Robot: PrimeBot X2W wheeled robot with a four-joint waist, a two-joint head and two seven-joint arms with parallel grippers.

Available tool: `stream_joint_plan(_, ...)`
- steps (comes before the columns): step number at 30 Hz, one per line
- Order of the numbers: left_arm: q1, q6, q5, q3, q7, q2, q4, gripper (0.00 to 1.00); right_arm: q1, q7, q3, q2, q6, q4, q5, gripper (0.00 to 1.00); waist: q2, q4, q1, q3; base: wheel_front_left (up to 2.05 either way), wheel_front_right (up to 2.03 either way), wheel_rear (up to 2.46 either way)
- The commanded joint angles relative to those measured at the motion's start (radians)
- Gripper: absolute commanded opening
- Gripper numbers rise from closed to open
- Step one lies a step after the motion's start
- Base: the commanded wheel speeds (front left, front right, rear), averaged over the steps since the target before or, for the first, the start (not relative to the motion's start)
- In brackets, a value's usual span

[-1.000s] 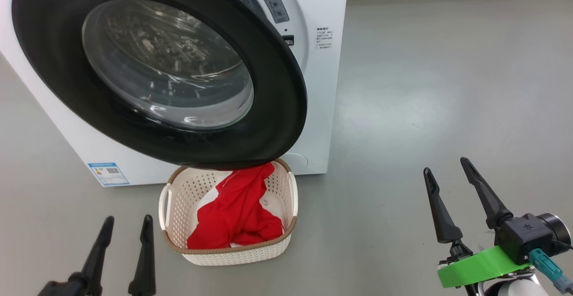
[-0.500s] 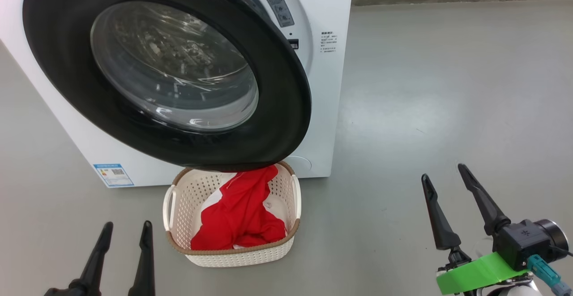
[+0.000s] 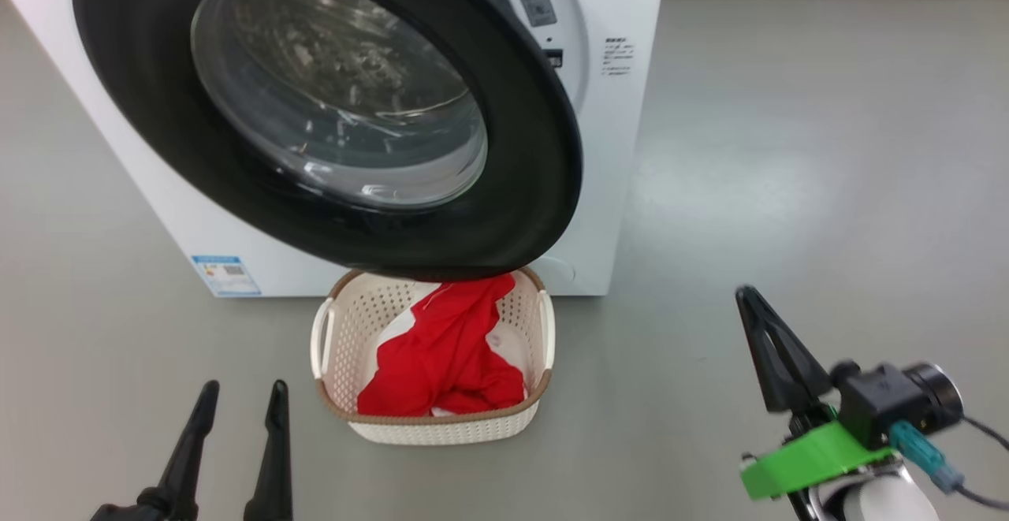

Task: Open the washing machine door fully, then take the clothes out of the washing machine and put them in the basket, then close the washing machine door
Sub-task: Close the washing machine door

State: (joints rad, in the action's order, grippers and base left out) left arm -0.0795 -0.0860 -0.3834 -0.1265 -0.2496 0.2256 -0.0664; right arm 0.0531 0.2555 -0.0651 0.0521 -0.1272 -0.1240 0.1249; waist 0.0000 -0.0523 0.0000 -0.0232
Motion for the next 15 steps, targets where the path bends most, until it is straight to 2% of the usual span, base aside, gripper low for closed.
stream_joint_plan(1, 0.048, 0.006, 0.013, 0.035, -0.012, 0.000, -0.036, 1.00, 0.071, 0.006, -0.036, 0.007, -0.003, 0.014, 0.012, 0.00, 0.0000, -0.033, 0.0000, -0.034, 0.00, 0.00, 0.00)
stream_joint_plan(11, 0.107, 0.031, 0.030, -0.006, -0.012, -0.047, -0.068, 1.00, 0.358, 0.006, -0.203, 0.039, -0.003, -0.146, 0.084, 0.00, 0.0000, -0.140, 0.0000, -0.138, 0.00, 0.00, 0.00)
stream_joint_plan(15, 0.132, 0.041, 0.035, -0.018, -0.012, -0.068, -0.065, 1.00, 0.457, 0.006, -0.224, 0.046, -0.003, -0.214, 0.090, 0.00, 0.0000, -0.186, 0.0000, -0.175, 0.00, 0.00, 0.00)
